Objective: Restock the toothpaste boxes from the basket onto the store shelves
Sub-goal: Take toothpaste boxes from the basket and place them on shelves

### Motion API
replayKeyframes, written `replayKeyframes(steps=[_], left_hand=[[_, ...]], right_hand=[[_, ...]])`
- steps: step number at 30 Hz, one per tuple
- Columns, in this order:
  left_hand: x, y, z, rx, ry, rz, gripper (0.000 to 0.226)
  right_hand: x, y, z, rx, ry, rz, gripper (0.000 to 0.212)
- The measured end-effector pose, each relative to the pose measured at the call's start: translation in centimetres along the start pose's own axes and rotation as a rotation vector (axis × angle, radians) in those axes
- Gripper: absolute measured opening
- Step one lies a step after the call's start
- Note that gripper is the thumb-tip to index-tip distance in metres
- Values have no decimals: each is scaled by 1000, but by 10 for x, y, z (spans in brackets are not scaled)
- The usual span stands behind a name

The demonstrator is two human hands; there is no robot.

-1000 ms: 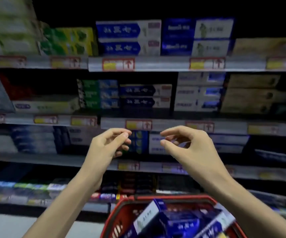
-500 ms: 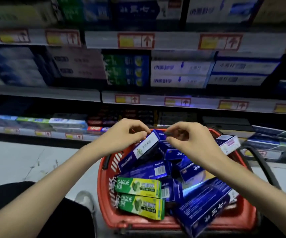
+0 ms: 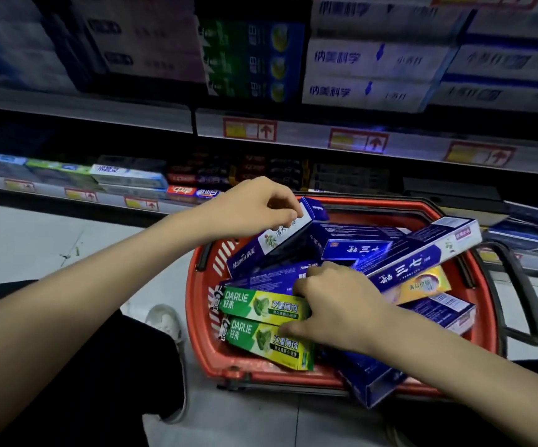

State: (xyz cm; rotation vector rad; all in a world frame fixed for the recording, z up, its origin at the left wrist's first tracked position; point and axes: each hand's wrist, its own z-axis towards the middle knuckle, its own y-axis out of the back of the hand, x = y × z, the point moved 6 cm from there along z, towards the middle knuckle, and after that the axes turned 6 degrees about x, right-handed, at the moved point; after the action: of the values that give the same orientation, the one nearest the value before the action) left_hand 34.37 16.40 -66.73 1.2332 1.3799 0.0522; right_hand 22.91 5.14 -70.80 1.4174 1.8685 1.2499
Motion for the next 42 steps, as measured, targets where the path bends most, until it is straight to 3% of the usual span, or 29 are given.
replayKeyframes(steps=[6, 12, 16, 19, 22, 26, 30, 35, 42], left_hand=[[2, -2, 0, 4, 15, -56, 16], [6, 1, -6, -30, 40, -89, 16], [8, 11, -9, -82, 61, -139, 15], [7, 17, -13, -99, 70, -200, 17], [10, 22, -15, -131, 104, -239, 17], [23, 33, -15, -246, 213, -314, 27], [37, 28, -20, -237, 435, -603, 68], [13, 11, -26, -4, 379, -968, 62], [7, 20, -26, -178, 185, -1070, 38]], right_hand=[[5, -2, 7, 55, -84, 49, 55], [-6, 5, 15, 23, -203, 267, 47], [-28, 15, 14, -17, -307, 779, 57], [-44, 31, 4, -89, -343, 1282, 42], [-69, 56, -13, -255, -335, 1429, 29], [-96, 84, -42, -448, -272, 1681, 41], [-113, 96, -59, -600, -261, 1783, 45], [-122, 95, -56, -653, -235, 1882, 56], [-122, 97, -57, -681, -148, 2000, 45]])
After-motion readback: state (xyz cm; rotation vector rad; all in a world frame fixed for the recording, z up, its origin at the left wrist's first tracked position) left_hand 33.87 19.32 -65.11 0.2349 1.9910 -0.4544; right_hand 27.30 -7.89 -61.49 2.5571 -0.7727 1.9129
